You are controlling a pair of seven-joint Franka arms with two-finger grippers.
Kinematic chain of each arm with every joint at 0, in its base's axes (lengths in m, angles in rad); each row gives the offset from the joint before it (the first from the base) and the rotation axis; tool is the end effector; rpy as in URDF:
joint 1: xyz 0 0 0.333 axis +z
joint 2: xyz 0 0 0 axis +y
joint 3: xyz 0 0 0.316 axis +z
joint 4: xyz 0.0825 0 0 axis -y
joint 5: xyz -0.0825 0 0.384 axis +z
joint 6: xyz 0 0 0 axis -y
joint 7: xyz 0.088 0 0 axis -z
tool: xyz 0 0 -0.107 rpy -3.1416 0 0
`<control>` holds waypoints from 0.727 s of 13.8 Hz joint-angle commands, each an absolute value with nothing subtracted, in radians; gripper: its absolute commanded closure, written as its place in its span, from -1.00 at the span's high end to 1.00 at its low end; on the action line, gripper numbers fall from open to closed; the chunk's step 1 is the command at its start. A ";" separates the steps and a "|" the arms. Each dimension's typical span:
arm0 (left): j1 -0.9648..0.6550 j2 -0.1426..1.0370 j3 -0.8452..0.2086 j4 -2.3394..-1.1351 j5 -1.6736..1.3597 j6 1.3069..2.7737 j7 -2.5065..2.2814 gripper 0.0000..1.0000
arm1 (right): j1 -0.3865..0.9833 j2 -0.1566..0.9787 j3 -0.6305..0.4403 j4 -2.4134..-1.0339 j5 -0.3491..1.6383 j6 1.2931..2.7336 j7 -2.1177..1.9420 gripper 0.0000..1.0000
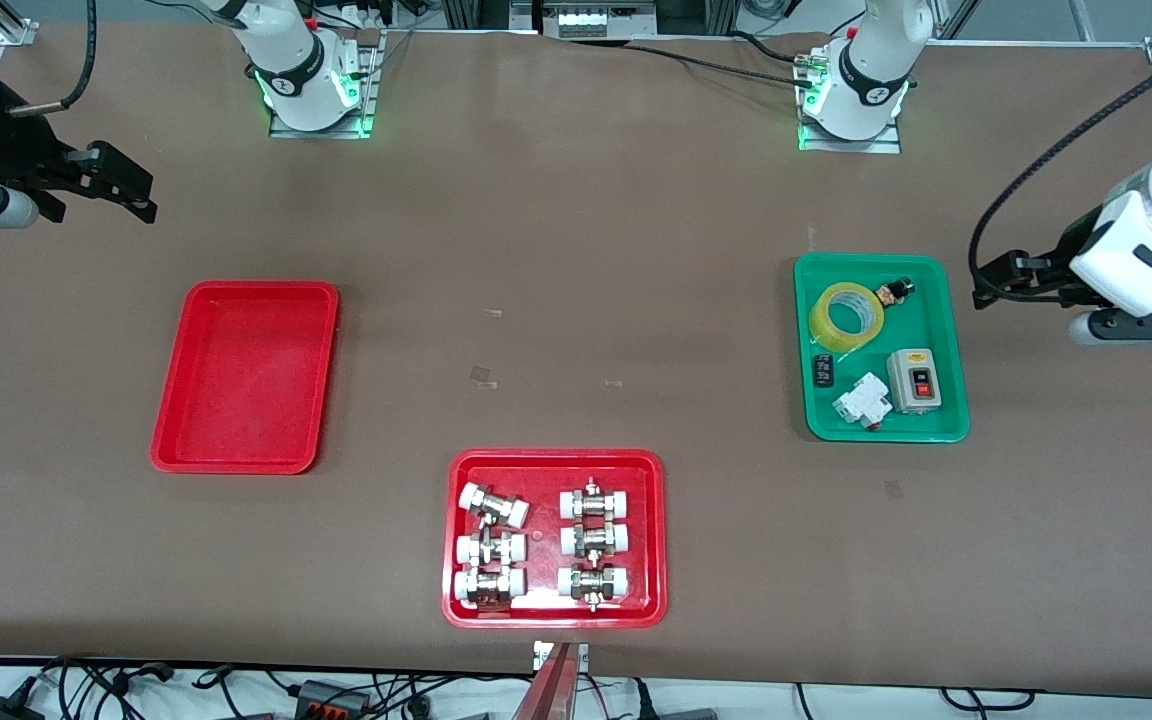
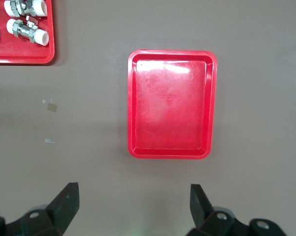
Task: Left arm passes tape to right arm into tray
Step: 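Move the left gripper down over the yellow tape roll in the green tray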
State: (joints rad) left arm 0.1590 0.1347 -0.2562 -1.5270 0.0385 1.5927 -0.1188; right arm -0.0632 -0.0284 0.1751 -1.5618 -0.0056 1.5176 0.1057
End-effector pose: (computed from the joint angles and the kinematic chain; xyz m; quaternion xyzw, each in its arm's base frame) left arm 0.5920 -0.0442 0.5719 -0.9994 -0.0103 0.0319 0.0056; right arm 0.5371 0.0612 0.6394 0.9999 0.0029 -0.0075 0.0061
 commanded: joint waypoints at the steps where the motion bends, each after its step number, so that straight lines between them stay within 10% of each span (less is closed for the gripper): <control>1: 0.169 0.109 -0.265 -1.536 0.015 1.578 -0.120 1.00 | -0.066 -0.025 0.181 -1.543 -0.002 1.502 0.116 1.00; 10: 0.149 0.302 -0.267 -1.535 0.000 1.473 -0.082 1.00 | -0.064 -0.020 0.183 -1.540 -0.002 1.500 0.112 1.00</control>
